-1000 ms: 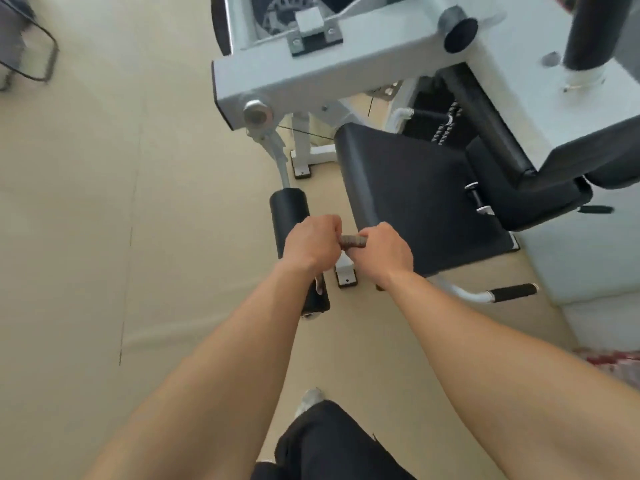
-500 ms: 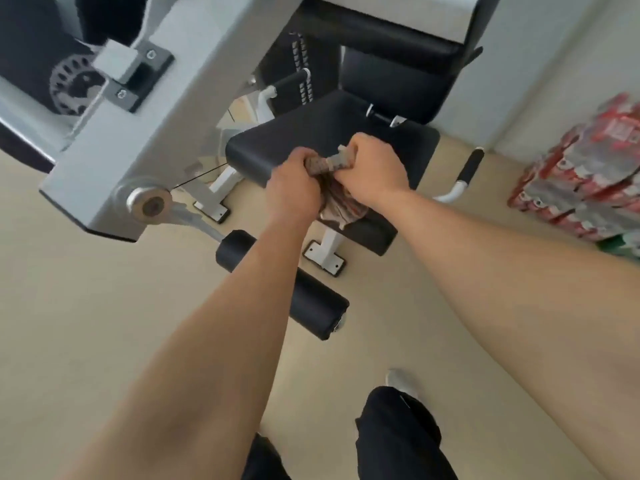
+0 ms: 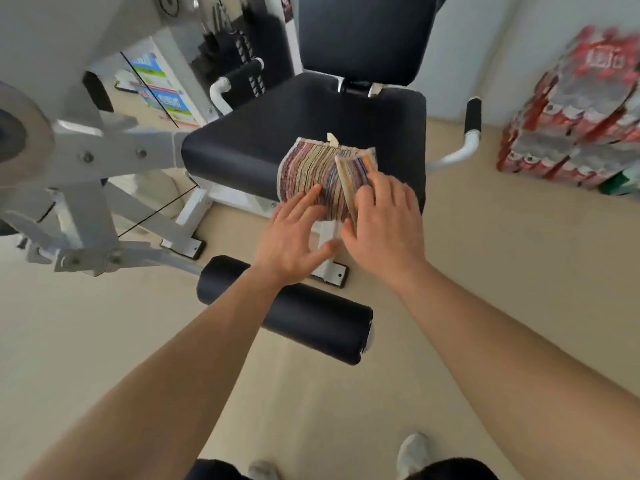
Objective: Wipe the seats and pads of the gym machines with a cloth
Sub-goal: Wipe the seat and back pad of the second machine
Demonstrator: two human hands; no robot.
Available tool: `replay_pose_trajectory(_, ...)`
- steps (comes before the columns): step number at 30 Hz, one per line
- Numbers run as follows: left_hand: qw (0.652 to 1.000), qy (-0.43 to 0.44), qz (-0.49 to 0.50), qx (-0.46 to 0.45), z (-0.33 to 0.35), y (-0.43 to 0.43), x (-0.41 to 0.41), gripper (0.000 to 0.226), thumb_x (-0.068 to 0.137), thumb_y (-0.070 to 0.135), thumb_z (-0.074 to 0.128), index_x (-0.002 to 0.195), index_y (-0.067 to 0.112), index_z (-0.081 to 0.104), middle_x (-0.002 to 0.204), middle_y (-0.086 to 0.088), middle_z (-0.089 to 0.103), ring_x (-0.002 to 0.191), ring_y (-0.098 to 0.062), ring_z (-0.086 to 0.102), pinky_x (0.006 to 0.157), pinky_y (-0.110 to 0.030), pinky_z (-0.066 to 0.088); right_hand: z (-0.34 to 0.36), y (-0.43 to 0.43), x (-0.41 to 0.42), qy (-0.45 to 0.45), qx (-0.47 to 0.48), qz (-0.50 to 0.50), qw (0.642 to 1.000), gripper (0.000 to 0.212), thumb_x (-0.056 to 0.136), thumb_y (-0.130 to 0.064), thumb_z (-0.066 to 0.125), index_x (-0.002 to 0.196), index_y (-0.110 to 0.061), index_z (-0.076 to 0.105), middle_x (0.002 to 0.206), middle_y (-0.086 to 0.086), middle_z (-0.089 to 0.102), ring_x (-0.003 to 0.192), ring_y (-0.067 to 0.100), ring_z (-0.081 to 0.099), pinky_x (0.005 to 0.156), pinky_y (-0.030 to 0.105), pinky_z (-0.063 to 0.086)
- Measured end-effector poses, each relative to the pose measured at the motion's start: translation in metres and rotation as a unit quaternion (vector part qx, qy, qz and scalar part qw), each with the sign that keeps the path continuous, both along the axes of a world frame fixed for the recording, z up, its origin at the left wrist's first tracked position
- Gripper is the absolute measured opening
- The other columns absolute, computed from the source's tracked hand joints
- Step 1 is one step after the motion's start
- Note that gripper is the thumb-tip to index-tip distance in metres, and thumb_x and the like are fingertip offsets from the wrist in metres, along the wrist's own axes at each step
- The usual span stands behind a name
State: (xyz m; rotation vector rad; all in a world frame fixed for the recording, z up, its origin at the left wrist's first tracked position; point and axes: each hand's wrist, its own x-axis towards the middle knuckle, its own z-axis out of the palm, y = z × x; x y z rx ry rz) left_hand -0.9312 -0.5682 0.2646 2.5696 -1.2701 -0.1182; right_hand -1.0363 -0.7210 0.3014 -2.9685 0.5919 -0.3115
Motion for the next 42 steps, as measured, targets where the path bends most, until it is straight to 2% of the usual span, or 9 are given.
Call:
replay_pose_trajectory(4, 0.976, -0.084, 0.056, -0.192, -0.027, -0.024, 0.021, 0.042, 0.103, 0.021, 0.044, 0.141, 0.005, 0.053, 0.151, -0.012, 0.047, 0.144, -0.027, 0.040, 0.120, -0.044, 0.033, -0.039, 0.007, 0.026, -0.002, -0.071, 0.073, 0.995, 0.067, 0.102, -0.038, 0.036, 0.159, -0.006, 0.021, 0.167, 0.018, 0.013, 0.155, 0.034, 0.011, 0.125, 0.052, 0.016)
replay_pose_trajectory(7, 0.961, -0.120, 0.035, -0.248, -0.045, -0.054, 0.040, 0.043, 0.106, 0.022, 0.040, 0.143, 0.005, 0.053, 0.151, -0.012, 0.050, 0.144, -0.026, 0.041, 0.120, -0.048, 0.031, -0.062, 0.010, 0.050, 0.000, -0.142, 0.042, 0.989, 0.065, 0.106, -0.034, 0.021, 0.159, 0.001, 0.007, 0.165, 0.027, 0.011, 0.154, 0.041, 0.010, 0.124, 0.052, 0.015)
replay_pose_trajectory(13, 0.920, -0.272, -0.047, -0.277, -0.060, -0.033, 0.120, 0.032, 0.104, 0.023, 0.046, 0.125, 0.010, 0.066, 0.130, -0.005, 0.066, 0.123, -0.023, 0.060, 0.112, -0.037, 0.038, -0.080, 0.012, 0.106, -0.045, -0.267, 0.075, 0.960, 0.057, 0.109, -0.031, 0.031, 0.149, 0.010, 0.026, 0.148, 0.040, 0.037, 0.135, 0.055, 0.040, 0.113, 0.061, 0.034)
replay_pose_trajectory(18, 0.920, -0.303, 0.011, -0.248, -0.061, 0.026, 0.194, 0.041, 0.106, 0.032, 0.034, 0.124, 0.013, 0.065, 0.126, -0.003, 0.068, 0.118, -0.023, 0.060, 0.108, -0.036, 0.039, -0.076, 0.068, 0.189, -0.073, -0.279, 0.107, 0.951, 0.054, 0.108, -0.033, 0.030, 0.143, 0.009, 0.037, 0.138, 0.036, 0.048, 0.123, 0.052, 0.051, 0.107, 0.063, 0.038)
replay_pose_trajectory(26, 0.927, -0.328, 0.103, -0.151, -0.064, 0.081, 0.292, 0.026, 0.098, 0.023, 0.060, 0.124, 0.018, 0.061, 0.123, -0.003, 0.066, 0.113, -0.024, 0.058, 0.100, -0.039, 0.045, -0.066, 0.130, 0.276, -0.075, -0.238, 0.114, 0.962, 0.047, 0.104, -0.020, 0.025, 0.143, 0.003, 0.038, 0.142, 0.030, 0.047, 0.126, 0.048, 0.049, 0.107, 0.063, 0.036)
replay_pose_trajectory(29, 0.904, -0.369, 0.132, -0.169, -0.068, 0.075, 0.277, 0.024, 0.101, 0.023, 0.056, 0.125, 0.021, 0.058, 0.126, -0.003, 0.065, 0.125, -0.028, 0.054, 0.116, -0.041, 0.032, -0.070, 0.126, 0.264, -0.094, -0.225, 0.119, 0.963, 0.046, 0.105, -0.021, 0.025, 0.143, 0.000, 0.038, 0.142, 0.027, 0.048, 0.126, 0.044, 0.050, 0.110, 0.061, 0.034)
replay_pose_trajectory(35, 0.887, -0.338, 0.121, -0.291, -0.091, -0.008, 0.145, 0.038, 0.105, 0.027, 0.042, 0.138, 0.015, 0.055, 0.145, -0.006, 0.053, 0.142, -0.027, 0.041, 0.122, -0.048, 0.021, -0.099, 0.050, 0.147, -0.169, -0.286, 0.085, 0.939, 0.052, 0.108, -0.027, 0.024, 0.151, 0.003, 0.027, 0.152, 0.030, 0.036, 0.140, 0.048, 0.035, 0.120, 0.057, 0.020)
replay_pose_trajectory(38, 0.896, -0.323, 0.080, -0.293, -0.090, -0.062, 0.080, 0.038, 0.103, 0.030, 0.051, 0.139, 0.018, 0.056, 0.145, -0.003, 0.054, 0.141, -0.024, 0.043, 0.120, -0.049, 0.024, -0.105, -0.002, 0.073, -0.171, -0.300, 0.036, 0.938, 0.051, 0.109, -0.028, 0.026, 0.152, 0.000, 0.027, 0.155, 0.029, 0.035, 0.145, 0.046, 0.031, 0.121, 0.056, 0.020)
replay_pose_trajectory(42, 0.893, -0.316, -0.015, -0.319, -0.080, -0.121, 0.006, 0.035, 0.101, 0.028, 0.050, 0.130, 0.017, 0.066, 0.134, 0.000, 0.064, 0.130, -0.025, 0.055, 0.118, -0.046, 0.029, -0.109, -0.055, -0.005, -0.194, -0.349, -0.057, 0.915, 0.049, 0.110, -0.033, 0.034, 0.146, -0.003, 0.045, 0.146, 0.021, 0.051, 0.137, 0.038, 0.048, 0.118, 0.051, 0.032)
